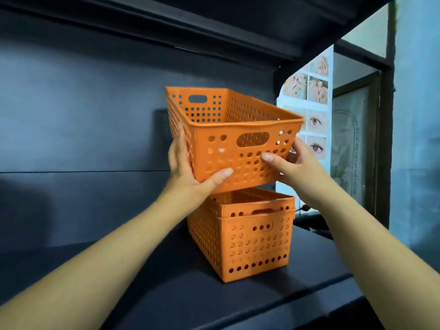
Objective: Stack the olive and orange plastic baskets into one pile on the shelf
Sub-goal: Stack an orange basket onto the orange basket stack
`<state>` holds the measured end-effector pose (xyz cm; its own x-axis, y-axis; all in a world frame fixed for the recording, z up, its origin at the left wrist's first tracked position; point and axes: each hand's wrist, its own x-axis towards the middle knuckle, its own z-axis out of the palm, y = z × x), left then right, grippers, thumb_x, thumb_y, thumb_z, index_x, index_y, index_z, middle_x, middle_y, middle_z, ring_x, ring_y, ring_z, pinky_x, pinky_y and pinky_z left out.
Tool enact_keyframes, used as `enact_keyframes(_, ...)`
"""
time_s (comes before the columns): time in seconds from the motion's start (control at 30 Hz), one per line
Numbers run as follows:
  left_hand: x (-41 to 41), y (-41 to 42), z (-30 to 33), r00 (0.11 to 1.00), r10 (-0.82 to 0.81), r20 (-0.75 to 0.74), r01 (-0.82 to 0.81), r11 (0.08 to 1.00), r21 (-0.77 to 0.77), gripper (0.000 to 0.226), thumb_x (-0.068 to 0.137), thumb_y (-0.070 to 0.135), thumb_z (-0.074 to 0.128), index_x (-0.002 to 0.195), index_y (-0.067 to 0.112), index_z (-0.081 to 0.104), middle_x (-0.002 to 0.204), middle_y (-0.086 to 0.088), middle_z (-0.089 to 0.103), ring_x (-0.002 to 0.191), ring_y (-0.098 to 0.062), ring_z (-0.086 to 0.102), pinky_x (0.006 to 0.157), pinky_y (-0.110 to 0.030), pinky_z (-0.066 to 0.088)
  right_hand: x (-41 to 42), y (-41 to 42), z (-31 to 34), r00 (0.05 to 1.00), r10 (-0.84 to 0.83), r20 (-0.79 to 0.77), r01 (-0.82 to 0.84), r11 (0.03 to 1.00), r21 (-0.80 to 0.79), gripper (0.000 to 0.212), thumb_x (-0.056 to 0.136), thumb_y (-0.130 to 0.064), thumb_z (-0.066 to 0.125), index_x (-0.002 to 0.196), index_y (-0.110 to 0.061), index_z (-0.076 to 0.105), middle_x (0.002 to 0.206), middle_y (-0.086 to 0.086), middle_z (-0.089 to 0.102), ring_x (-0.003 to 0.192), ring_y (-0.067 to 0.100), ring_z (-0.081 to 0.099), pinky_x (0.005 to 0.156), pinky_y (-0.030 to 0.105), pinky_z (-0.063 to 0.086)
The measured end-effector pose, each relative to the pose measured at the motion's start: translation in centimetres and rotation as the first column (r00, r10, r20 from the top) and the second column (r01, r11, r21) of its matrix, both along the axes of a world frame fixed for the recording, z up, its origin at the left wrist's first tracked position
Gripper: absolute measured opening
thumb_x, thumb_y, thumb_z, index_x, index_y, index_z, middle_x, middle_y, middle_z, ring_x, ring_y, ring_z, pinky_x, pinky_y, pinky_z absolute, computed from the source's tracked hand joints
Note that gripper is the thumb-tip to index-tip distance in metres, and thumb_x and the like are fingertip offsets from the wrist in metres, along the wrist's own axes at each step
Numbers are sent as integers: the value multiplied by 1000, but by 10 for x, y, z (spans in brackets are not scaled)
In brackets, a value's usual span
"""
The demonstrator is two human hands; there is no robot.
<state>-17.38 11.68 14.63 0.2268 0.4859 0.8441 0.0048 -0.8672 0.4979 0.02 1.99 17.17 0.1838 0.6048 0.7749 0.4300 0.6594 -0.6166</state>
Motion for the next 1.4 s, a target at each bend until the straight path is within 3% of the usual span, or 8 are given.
enact_keyframes(0.2, 31, 7, -12, 991, 118, -59, -123, 988, -98, 94, 42, 74, 50, 106, 69, -19, 152, 3, 4, 140, -24, 11, 113, -52, 16, 43, 22, -14, 1000, -6, 31, 8, 997, -75, 39, 65, -34, 66, 102, -27, 54, 103, -2, 67, 93, 13, 65, 80, 33, 56)
enact_keyframes(0.4, 47, 11, -16, 995, 103, 2, -100, 978, -185, 110, 45, 83, 55, 137, 47, 7, 149, 2, 28, 136, -23, 30, 109, -55, 24, 67, 31, -29, 1000, 21, 7, -21, 998, -55, 31, 82, -22, 61, 112, -17, 54, 100, -8, 66, 78, -6, 66, 63, 10, 51)
enact_keyframes(0.6, 51, 0, -17, 986, 169, 3, -165, 963, -214, 97, 51, 82, 55, 134, 48, 17, 137, 10, 47, 129, -22, 42, 108, -57, 25, 81, 45, -44, 993, 99, -69, -104, 993, -61, 33, 82, -24, 61, 113, -30, 53, 109, -10, 65, 96, 1, 63, 80, 21, 52)
enact_keyframes(0.67, 56, -7, -14, 985, 173, -9, -171, 958, -229, 95, 57, 75, 60, 136, 45, 18, 137, 11, 48, 126, -18, 46, 106, -54, 31, 86, 49, -47, 986, 137, -98, -147, 985, -96, 32, 82, -24, 62, 111, -32, 53, 107, -10, 65, 94, 1, 63, 77, 23, 54)
enact_keyframes(0.77, 61, -15, -15, 991, 135, 22, -123, 954, -272, 92, 68, 52, 69, 142, 33, 18, 137, 7, 48, 114, -4, 54, 94, -29, 49, 89, 52, -51, 967, 190, -172, -211, 971, -115, 31, 82, -20, 63, 109, -31, 54, 104, -9, 66, 88, 1, 65, 68, 19, 56)
enact_keyframes(0.9, 68, -26, -12, 988, 147, 48, -124, 939, -322, 68, 83, 30, 58, 140, 25, 21, 130, 5, 49, 105, -1, 54, 74, -11, 51, 91, 49, -56, 940, 239, -242, -256, 966, -41, 26, 82, -18, 63, 102, -34, 59, 102, -12, 67, 90, 2, 65, 69, 17, 55)
enact_keyframes(1.27, 70, -30, -35, 968, 184, 168, -85, 877, -472, 39, 82, 25, 60, 118, 19, 46, 111, -1, 63, 96, -16, 64, 77, -28, 54, 93, 45, -71, 917, 265, -299, -294, 954, -58, 37, 82, -16, 63, 117, -25, 61, 107, -8, 69, 97, 5, 65, 80, 24, 54)
enact_keyframes(1.4, 74, -32, -45, 953, 216, 211, -89, 869, -487, 47, 80, 31, 61, 123, 17, 45, 113, -2, 62, 96, -16, 64, 76, -31, 53, 90, 48, -76, 914, 200, -352, -239, 969, -70, 17, 82, -23, 61, 97, -31, 59, 107, -5, 64, 103, 14, 61, 87, 35, 52)
